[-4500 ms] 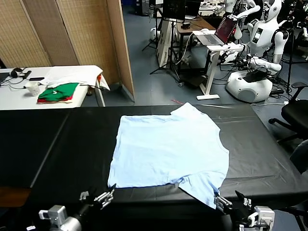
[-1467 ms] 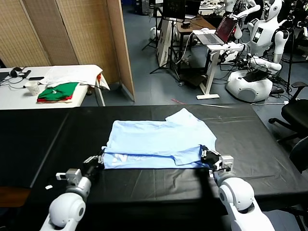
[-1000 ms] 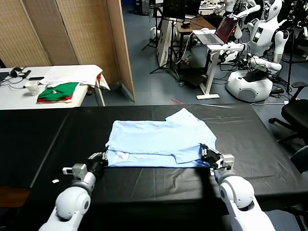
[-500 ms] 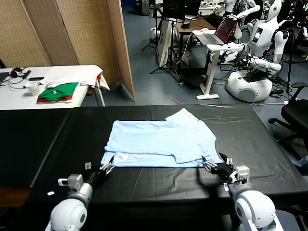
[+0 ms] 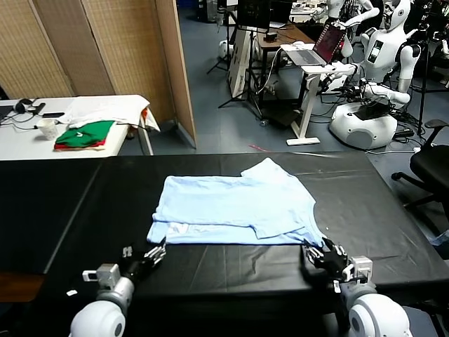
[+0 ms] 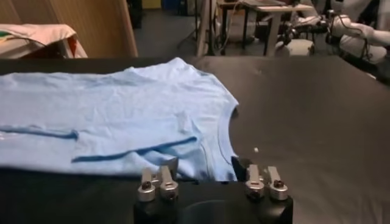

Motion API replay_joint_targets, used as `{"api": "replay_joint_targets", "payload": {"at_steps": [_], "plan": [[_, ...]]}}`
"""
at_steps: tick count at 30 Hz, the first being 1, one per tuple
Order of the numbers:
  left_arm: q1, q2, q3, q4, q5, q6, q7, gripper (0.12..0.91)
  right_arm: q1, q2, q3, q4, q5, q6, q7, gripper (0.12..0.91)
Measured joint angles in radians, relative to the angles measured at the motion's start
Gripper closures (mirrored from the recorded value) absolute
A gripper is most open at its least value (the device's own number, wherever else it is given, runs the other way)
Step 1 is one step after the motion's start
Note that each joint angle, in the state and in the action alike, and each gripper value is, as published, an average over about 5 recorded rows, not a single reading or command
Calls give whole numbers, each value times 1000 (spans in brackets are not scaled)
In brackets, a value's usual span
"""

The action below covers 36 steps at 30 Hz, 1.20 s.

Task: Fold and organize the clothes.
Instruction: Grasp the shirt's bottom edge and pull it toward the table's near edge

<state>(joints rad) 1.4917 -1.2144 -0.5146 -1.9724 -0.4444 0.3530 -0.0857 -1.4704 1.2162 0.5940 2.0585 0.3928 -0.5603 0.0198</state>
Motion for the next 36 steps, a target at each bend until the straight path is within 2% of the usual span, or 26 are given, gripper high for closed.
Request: {"api": "replay_joint_targets", "payload": {"at_steps": [3, 6, 7, 9, 16, 25, 28, 30, 34, 36], "plan": [[4, 1, 2, -1, 8, 0, 1, 648, -4, -6, -6, 10, 1, -2, 2, 878], [13, 0, 3, -7, 20, 1, -3, 816, -9, -13, -13, 25, 10, -14, 11, 885], [18, -1, 3, -12, 28, 2, -8, 851, -10, -16, -15, 31, 15, -21, 16, 885], [29, -4, 2, -23, 48, 8, -23, 883, -13, -23, -20, 43, 27, -41, 26, 885], [102, -12, -22, -89, 142, 31, -69, 884, -41, -61, -37, 83, 76, -109, 42, 885], [253, -35, -64, -192, 218, 31, -81, 884, -102, -86, -43, 130, 85, -128, 53, 877], [294, -39, -75, -217, 219, 34, -81, 879, -124, -85, -38, 152, 83, -141, 62, 794], [313, -40, -84, -231, 218, 37, -81, 834, -140, -83, -33, 170, 79, -150, 69, 676], [338, -41, -104, -256, 207, 48, -91, 638, -180, -78, -19, 224, 66, -166, 79, 430], [347, -45, -114, -269, 201, 60, -101, 506, -194, -76, -11, 258, 60, -172, 82, 301]]}}
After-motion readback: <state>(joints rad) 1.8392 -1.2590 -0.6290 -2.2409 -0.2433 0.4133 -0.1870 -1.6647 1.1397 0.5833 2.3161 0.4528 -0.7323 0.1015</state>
